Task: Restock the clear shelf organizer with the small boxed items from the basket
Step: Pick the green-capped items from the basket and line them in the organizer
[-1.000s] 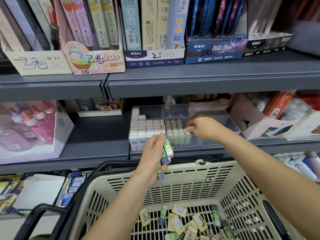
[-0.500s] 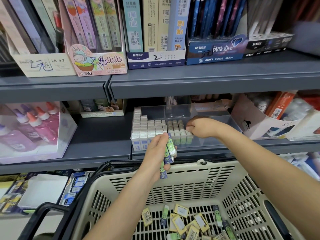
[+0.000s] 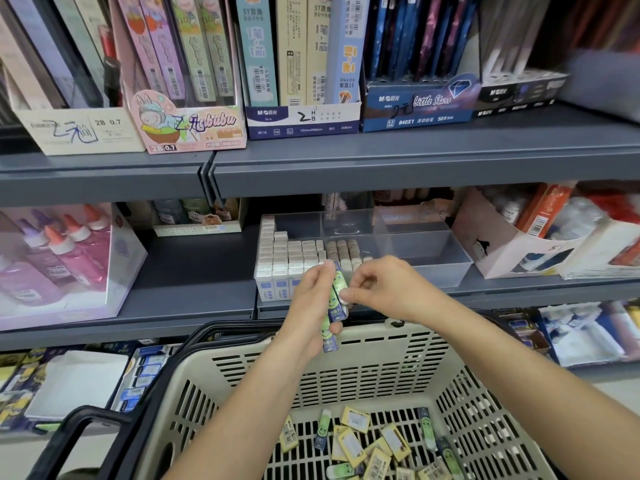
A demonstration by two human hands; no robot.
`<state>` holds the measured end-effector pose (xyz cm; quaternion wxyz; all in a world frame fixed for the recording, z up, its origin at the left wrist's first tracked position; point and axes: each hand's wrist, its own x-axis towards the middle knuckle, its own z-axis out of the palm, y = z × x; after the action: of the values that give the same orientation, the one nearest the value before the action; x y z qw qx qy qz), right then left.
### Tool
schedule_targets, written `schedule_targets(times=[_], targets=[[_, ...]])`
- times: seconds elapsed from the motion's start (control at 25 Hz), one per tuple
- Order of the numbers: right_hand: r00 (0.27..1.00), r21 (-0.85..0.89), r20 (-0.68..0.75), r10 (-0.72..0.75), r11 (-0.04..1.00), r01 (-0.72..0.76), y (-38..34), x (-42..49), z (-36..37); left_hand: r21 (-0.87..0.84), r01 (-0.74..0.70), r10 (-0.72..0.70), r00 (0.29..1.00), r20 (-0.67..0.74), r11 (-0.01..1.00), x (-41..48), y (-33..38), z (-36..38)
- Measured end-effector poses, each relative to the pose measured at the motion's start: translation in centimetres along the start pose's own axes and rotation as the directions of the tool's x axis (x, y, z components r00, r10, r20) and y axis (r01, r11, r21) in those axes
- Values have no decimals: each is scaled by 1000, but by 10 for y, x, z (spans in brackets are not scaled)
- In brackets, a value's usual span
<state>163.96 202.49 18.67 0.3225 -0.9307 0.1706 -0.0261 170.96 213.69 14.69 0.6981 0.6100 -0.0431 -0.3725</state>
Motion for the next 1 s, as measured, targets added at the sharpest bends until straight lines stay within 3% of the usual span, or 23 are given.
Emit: schedule_targets(times=[0.24, 0.32, 0.4, 0.48, 0.6, 1.0], targets=[[970, 371, -169, 174, 923, -101, 20, 8, -19, -10, -35, 35, 999, 26, 999, -4, -1, 1], [923, 266, -350, 157, 962, -63, 30, 18, -36, -18, -31, 32, 999, 27, 999, -4, -1, -1], [893, -14, -449, 39, 999, -51, 39, 29, -48, -20, -26, 27, 999, 26, 999, -3, 0, -3], [931, -182, -365, -19, 982, -51, 44, 41, -47, -20, -20, 20, 999, 26, 1000, -3, -1, -3], [977, -242, -213, 22, 967, -75, 44, 55, -34, -15, -12, 13, 1000, 29, 1000, -2, -1, -4], [996, -423, 72, 54, 906, -18, 45, 73, -23, -10, 35, -35, 999, 6, 999, 2, 5, -3]])
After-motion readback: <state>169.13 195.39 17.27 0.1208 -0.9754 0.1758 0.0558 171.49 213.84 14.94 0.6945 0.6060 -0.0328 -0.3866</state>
